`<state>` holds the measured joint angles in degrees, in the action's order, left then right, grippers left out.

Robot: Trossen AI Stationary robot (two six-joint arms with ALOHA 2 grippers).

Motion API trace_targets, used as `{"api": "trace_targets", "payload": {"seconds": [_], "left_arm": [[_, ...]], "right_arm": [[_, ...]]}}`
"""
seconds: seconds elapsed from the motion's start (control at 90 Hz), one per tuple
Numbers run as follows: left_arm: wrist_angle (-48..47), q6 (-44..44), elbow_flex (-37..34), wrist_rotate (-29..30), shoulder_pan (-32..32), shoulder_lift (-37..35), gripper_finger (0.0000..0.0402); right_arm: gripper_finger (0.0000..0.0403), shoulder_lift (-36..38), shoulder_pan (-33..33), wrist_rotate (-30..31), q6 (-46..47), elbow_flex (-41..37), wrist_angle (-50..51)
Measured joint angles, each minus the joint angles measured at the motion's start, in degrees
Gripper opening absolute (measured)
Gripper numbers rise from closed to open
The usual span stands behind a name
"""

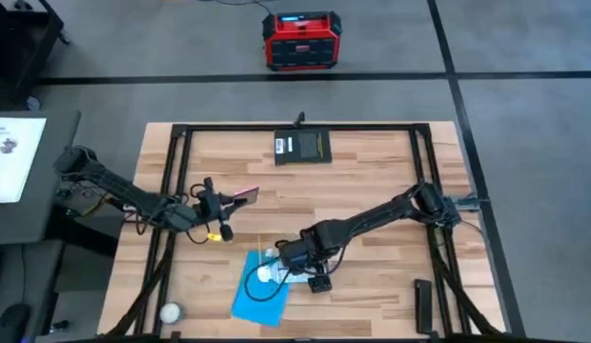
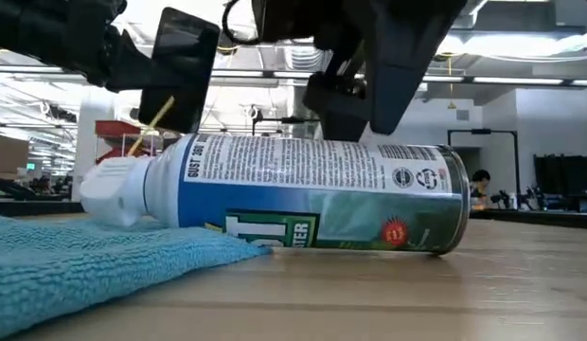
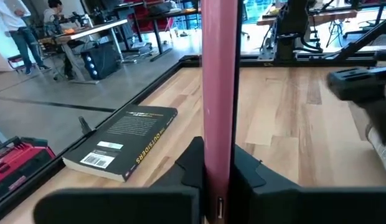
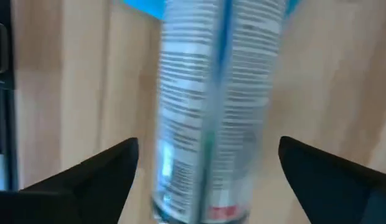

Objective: Apply microfiber cloth
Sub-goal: Adjust the spray bottle on the table

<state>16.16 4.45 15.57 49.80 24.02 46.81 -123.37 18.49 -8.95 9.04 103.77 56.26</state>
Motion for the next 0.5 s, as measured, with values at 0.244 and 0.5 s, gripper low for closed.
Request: {"api": "trace_targets", "payload": {"seconds": [0.244,0.5], "left_arm": [[0.02,0.35,0.00,0.00,-0.51,0.00,0.0009],[-0.22,0.57,0.00,-0.83,-0.51,0.00,0.0009]], "right_arm": [[0.0372,0.06,0.52,-0.02,2.83,-0.02,-2.81],[0.0372,-2.53,-0.25,-0.12,6.15,-1.53,-10.27]]}}
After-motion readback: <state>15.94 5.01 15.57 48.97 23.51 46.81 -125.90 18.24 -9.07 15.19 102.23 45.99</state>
